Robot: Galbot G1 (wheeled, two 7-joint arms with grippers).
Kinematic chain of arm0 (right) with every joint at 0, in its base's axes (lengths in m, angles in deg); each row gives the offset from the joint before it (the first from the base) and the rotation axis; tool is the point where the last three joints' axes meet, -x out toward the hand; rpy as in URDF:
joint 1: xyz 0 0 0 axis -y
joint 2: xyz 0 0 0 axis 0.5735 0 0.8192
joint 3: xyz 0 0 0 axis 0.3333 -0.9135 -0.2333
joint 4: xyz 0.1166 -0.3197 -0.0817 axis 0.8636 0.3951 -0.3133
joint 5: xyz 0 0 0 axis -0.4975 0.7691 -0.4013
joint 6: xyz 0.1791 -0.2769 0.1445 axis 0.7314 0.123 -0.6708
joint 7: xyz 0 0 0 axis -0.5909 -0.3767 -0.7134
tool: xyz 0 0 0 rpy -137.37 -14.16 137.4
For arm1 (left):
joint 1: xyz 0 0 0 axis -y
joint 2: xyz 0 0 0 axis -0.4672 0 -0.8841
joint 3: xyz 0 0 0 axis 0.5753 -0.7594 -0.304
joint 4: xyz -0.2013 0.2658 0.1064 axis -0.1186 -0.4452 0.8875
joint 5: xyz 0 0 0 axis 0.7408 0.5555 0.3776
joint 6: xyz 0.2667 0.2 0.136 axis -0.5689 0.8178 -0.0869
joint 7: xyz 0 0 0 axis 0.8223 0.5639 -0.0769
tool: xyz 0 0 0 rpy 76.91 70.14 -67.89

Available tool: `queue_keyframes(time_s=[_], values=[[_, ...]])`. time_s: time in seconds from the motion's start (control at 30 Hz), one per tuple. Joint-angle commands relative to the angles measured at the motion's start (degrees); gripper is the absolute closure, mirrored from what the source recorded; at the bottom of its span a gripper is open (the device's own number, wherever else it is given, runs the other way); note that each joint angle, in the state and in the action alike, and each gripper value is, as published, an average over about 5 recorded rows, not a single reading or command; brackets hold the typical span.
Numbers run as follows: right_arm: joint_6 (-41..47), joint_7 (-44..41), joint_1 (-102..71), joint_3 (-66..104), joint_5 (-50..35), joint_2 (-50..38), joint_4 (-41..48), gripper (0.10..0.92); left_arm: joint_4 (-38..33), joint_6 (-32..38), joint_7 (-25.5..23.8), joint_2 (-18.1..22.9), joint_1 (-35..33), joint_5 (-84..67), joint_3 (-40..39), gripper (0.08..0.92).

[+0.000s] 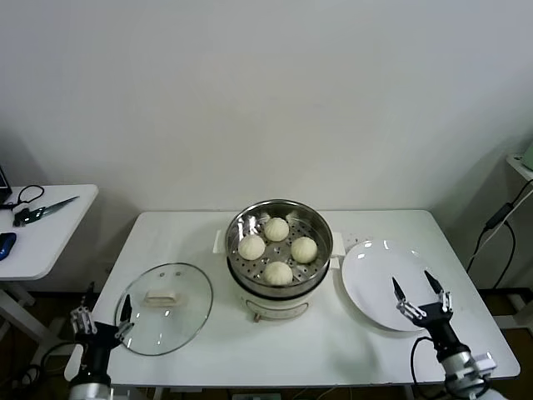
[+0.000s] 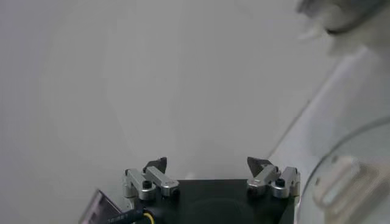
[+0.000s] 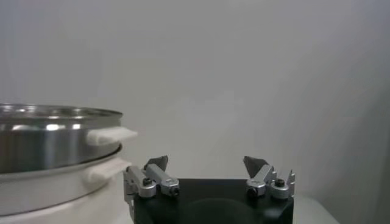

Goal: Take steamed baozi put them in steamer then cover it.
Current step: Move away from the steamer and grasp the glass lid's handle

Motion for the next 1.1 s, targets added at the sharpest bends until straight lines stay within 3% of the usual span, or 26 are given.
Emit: queue_keyframes(time_s=[0.03, 0.6, 1.1], values=[[-7.7, 0.0, -6.3, 1.0, 5.8, 11.0, -1.2, 0.203, 16.0, 4.6, 13.8, -0.1, 4.1, 31.2, -0.9, 0.177], [-9.1, 1.3, -8.5, 0.8, 6.3, 12.0, -2.9, 0.203, 28.5, 3.9, 12.2, 1.4, 14.9, 35.8, -2.5, 0.177], [-9.4, 1.9, -10.2, 0.8, 5.6, 12.5, -3.3, 0.203, 30.4, 2.1, 6.9, 0.8, 20.0, 33.6, -4.5, 0.177]])
